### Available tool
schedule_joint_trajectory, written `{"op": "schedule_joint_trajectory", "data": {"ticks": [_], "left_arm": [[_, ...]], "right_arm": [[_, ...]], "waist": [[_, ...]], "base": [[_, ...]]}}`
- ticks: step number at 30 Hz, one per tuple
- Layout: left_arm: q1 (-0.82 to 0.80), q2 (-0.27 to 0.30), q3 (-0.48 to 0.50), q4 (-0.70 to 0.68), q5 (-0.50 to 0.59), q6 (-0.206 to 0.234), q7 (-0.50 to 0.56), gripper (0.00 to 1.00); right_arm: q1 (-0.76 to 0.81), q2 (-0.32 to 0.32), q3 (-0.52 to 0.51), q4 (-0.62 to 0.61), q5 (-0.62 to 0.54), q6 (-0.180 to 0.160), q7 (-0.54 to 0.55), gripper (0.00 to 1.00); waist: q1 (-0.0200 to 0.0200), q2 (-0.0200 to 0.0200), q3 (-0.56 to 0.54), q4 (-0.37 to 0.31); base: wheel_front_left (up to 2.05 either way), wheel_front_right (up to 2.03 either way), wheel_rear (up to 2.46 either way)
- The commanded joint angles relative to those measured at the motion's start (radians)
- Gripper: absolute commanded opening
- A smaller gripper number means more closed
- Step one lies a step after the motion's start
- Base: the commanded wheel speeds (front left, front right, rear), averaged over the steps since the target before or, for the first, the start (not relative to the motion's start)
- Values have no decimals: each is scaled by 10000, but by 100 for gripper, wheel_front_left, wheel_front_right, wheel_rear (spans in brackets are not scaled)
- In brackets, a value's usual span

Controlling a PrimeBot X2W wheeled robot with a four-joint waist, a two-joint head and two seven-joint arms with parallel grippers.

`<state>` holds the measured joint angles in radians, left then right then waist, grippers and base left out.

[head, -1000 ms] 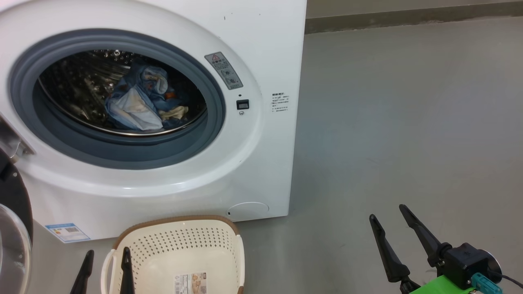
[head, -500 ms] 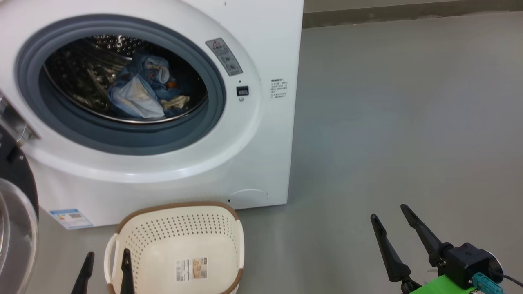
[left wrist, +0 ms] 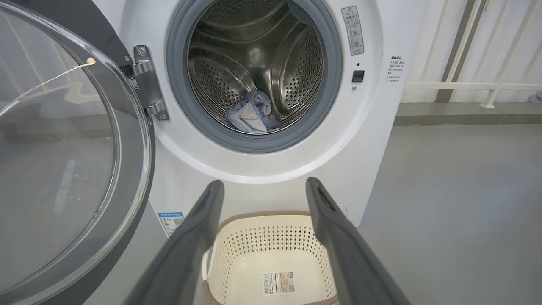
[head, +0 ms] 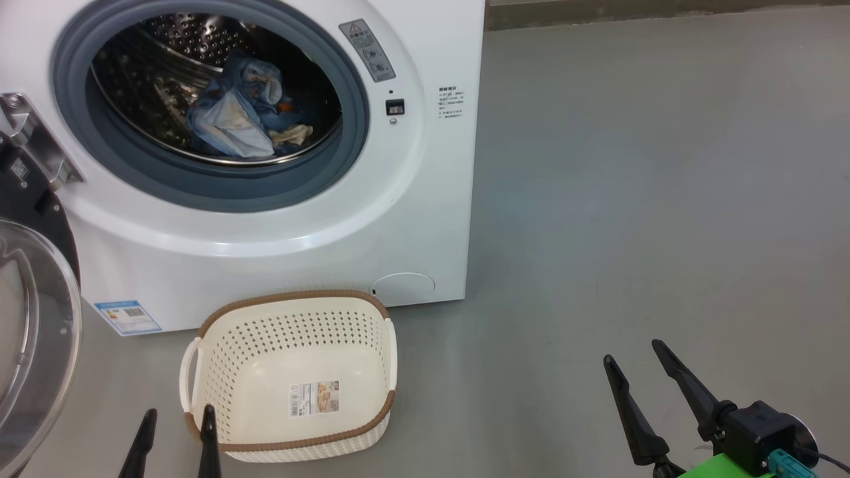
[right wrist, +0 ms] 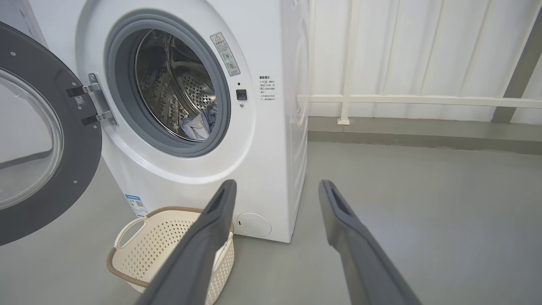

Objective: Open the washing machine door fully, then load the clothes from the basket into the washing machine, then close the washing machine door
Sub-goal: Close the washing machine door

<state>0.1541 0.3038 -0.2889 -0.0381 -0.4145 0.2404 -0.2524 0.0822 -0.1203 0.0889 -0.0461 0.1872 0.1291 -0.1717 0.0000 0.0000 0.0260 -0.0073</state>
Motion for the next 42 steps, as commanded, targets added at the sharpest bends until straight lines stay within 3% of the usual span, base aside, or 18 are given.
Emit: {"op": "schedule_joint_trajectory", "data": {"ticks": [1,13,19,31,42], "left_arm": [[-474,108,427,-168,122,-99,-93,100],[-505,15,550,-150,265,-243,-93,100],[-650,-27,532,-71,355,-346,-93,100],[-838,-301,529,-128,612,-344,-93,100],[-644,-630,693,-241,830,-470,-93,100]], "right_arm": [[-177,-72,202,-221,59,16,-38,100],[-202,-49,151,-172,47,16,-72,100],[-144,3,24,-207,22,16,-111,100],[-171,-167,-19,-340,-5,16,2,100],[-200,-248,51,-529,-41,16,199,100]], "waist": [[0,0,7,0],[0,0,49,7],[0,0,115,331],[0,0,167,2009],[0,0,155,4102]], "base": [[-11,11,0],[0,0,0],[0,0,0],[0,0,0],[0,0,0]]}}
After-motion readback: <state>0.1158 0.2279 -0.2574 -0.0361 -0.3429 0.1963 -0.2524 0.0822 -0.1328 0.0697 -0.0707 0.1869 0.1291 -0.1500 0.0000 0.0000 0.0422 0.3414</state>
